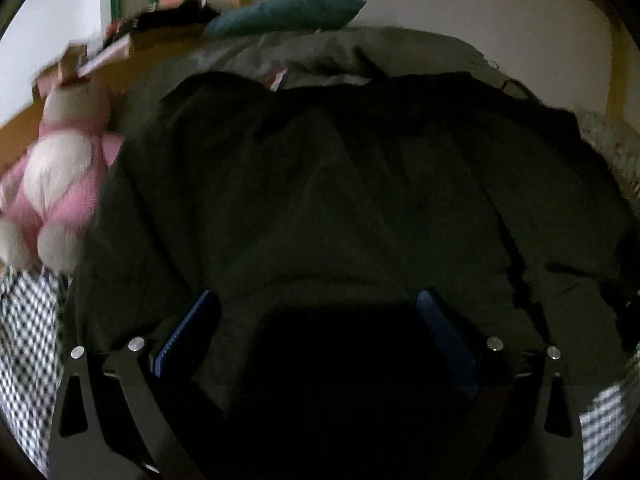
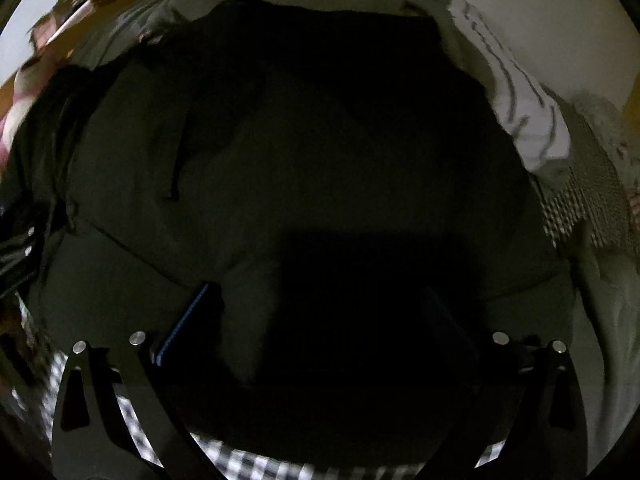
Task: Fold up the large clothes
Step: 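Grasp the black jacket with both grippers and lift it off the sheet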
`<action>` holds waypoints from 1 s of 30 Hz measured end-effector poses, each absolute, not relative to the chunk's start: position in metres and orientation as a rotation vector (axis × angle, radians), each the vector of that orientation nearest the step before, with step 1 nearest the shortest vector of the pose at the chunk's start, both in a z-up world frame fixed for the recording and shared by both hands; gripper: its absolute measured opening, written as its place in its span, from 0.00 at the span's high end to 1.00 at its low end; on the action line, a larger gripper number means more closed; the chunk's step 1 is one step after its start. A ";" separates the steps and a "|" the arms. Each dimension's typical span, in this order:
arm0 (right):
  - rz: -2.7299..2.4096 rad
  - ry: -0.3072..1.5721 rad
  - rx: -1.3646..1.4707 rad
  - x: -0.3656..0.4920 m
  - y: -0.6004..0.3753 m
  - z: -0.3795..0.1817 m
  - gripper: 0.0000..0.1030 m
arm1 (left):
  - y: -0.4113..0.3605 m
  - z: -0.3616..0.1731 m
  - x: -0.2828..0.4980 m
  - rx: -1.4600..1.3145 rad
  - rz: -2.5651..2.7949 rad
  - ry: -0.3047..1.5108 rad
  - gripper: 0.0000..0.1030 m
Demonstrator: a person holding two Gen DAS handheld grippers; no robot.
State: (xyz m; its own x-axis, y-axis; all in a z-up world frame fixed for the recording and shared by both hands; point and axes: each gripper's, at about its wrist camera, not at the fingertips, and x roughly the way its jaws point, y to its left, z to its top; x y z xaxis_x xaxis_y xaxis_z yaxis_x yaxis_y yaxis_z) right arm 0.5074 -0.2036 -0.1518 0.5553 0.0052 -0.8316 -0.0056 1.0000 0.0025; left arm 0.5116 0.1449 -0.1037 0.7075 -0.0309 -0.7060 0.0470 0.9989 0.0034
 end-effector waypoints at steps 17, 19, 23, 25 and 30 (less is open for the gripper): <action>0.250 1.002 0.671 0.398 -0.225 -0.173 0.03 | 0.218 -0.166 0.427 -1.157 -0.131 0.903 0.06; 0.250 1.010 0.683 0.397 -0.225 -0.177 0.03 | 0.220 -0.166 0.439 -1.180 -0.138 0.902 0.06; 0.248 1.025 0.704 0.396 -0.228 -0.185 0.03 | 0.223 -0.170 0.460 -1.252 -0.133 0.921 0.06; 0.248 1.034 0.722 0.396 -0.229 -0.190 0.03 | 0.223 -0.172 0.472 -1.266 -0.126 0.936 0.06; 0.246 1.046 0.744 0.394 -0.236 -0.199 0.03 | 0.222 -0.172 0.493 -1.306 -0.108 0.967 0.06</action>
